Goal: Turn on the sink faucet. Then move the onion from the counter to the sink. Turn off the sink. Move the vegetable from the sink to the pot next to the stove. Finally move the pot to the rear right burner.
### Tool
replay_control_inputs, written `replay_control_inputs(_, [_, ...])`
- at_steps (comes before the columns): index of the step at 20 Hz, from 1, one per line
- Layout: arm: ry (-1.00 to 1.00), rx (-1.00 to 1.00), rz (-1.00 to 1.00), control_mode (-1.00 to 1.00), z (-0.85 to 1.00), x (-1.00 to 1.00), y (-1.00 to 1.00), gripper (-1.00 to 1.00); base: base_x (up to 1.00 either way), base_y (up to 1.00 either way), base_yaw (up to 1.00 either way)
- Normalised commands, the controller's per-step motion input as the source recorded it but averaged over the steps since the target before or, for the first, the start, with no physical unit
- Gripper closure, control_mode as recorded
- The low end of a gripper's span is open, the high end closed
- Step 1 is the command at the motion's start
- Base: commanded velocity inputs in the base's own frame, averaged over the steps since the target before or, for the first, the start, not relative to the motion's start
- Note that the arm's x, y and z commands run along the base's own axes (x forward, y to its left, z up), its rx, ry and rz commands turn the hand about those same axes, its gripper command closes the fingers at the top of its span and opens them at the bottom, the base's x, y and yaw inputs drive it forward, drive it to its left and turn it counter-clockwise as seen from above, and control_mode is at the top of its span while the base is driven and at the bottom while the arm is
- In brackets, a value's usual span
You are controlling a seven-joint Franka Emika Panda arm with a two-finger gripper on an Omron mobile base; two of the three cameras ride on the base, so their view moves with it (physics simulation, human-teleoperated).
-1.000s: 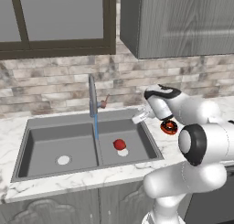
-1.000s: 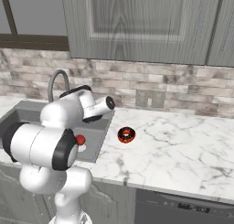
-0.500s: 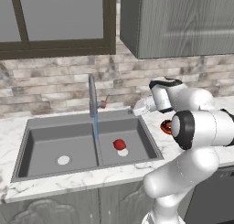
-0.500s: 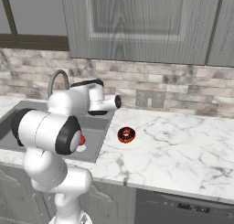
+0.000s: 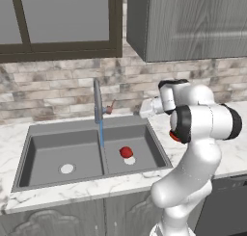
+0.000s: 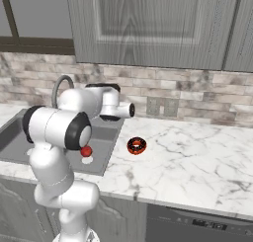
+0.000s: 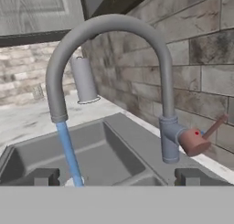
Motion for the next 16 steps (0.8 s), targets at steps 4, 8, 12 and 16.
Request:
replay_control_inputs(4, [-0.08,0.06,0.03,-1.0,0.0,0.4,0.03,-1.0,0.0,0.0,0.0])
replay_control_inputs(8, [-0.01,0.06,0.04,-1.0,0.0,0.41,0.15,-1.0,0.0,0.0,0.0])
replay_control_inputs(12, [0.0,0.02,0.03,-1.0,0.0,0.43,0.22,-1.0,0.0,0.0,0.0])
replay_control_inputs(16, [0.0,0.01,0.03,-1.0,0.0,0.42,0.22,-1.0,0.0,0.0,0.0])
